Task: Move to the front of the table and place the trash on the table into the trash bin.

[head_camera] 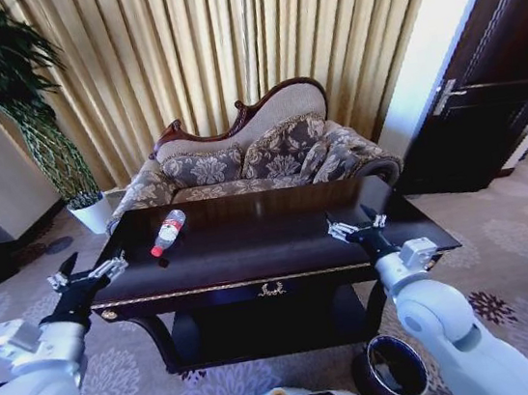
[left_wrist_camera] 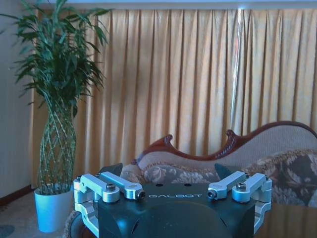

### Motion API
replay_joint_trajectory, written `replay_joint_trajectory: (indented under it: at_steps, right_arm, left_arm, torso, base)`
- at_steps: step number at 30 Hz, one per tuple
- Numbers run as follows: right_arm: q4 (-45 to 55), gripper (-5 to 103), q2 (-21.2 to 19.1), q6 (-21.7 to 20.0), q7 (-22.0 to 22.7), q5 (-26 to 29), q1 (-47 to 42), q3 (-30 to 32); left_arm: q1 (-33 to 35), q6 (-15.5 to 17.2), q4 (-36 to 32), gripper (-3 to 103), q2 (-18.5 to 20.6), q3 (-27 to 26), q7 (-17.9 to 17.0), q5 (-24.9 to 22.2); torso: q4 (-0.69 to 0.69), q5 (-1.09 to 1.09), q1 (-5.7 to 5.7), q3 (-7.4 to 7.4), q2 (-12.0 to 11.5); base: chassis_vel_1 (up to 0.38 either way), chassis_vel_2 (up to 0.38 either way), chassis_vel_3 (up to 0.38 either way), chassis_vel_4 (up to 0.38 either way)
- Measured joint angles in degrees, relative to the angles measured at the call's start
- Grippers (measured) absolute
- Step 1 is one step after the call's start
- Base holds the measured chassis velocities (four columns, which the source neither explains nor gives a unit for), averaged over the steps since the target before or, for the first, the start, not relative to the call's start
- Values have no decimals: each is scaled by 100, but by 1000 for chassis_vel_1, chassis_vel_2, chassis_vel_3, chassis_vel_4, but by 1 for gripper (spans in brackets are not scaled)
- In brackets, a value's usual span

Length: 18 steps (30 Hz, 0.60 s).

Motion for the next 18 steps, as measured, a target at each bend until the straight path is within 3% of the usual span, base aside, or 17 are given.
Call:
replay_joint_trajectory:
  at_steps: [8, 10, 14, 18]
  right_arm:
    - [-72, 100, 5, 19, 0, -7, 6, -12]
    - [-106, 100, 3, 37, 0, -11, 5, 2]
    - [-152, 100, 41, 66, 0, -45, -3, 4]
    - [-166, 100, 82, 108, 1, -86, -74, 3]
  left_arm:
    - [-514, 88, 413, 100, 764, 139, -334, -330]
    - [-821, 158, 683, 100, 1293, 212, -646, -719]
    - [-1116, 315, 944, 100, 1712, 309, -907, -1216]
    - [-1442, 338, 1308, 100, 1925, 577, -931, -1332]
  torso:
    - [0, -2, 3, 2, -2]
    - [-1, -1, 3, 2, -2]
    - [0, 0, 3, 2, -1]
    - [0, 0, 3, 2, -2]
  base:
    - [0, 0, 0, 0]
    - [0, 0, 0, 0]
    - [0, 0, 0, 0]
    - [0, 0, 0, 0]
